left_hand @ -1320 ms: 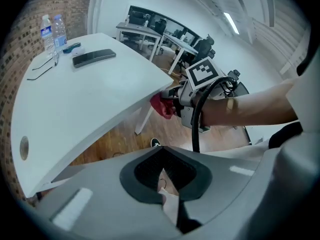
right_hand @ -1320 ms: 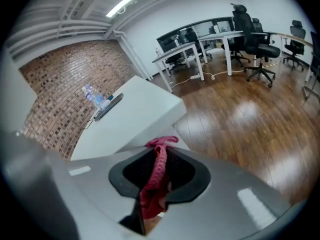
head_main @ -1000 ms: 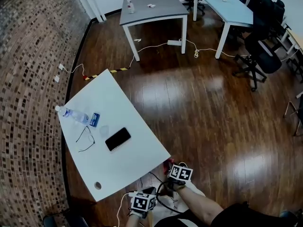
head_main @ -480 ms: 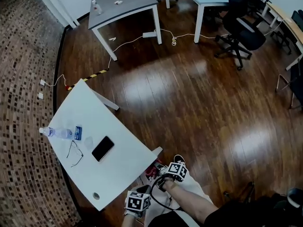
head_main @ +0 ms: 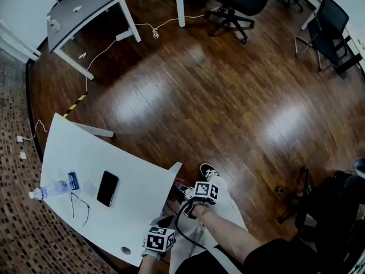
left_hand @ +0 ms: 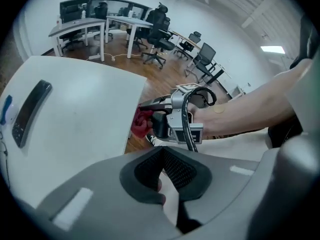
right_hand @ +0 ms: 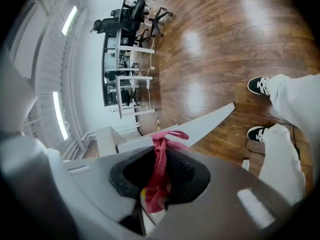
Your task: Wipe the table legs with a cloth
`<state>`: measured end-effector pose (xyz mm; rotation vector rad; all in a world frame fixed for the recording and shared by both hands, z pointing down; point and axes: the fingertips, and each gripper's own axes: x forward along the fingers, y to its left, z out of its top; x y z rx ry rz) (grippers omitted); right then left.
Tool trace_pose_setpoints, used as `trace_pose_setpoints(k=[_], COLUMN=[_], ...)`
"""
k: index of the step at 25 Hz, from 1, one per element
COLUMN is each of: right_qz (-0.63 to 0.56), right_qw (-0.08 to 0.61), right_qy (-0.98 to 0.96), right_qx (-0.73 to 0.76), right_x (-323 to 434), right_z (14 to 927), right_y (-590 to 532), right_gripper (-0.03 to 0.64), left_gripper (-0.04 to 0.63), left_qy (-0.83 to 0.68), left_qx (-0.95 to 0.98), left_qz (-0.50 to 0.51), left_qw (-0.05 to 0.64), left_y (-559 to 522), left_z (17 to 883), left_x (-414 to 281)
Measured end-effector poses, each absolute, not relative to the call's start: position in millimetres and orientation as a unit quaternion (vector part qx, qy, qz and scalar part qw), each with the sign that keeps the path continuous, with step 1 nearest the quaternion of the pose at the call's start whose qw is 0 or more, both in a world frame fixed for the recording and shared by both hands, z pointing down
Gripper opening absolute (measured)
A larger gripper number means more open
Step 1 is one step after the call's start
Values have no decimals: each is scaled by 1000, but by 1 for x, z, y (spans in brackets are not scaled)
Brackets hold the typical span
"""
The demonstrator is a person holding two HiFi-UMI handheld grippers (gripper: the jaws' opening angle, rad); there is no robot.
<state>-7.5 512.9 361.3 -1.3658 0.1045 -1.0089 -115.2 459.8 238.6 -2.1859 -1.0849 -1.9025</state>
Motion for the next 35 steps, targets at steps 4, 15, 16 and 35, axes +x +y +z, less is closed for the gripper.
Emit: trace_pose_setpoints(k=[4,15,16,35], right_qz=[-397,-366,-364,-363], right_qw=[683,669,667,670], right_qy=[23,71,73,87], right_qx=[-613,-643,-646,-642], right_x=[-7,4,5,13], right_z=[363,391,395,478], right_y=[514,523,525,535], right_gripper=[58,58,58,61], left_gripper=[2,2,2,2], left_qy=[-385,-401,-401,-397], left_qx=[-691,-694,-694,-673], left_qz=[-611,-597,-597,-623], left_qw=[36,27,26,6], left_y=[458,487,490,529], left_z=[249,287,291,390], left_x=[-124,-142,-144,-166])
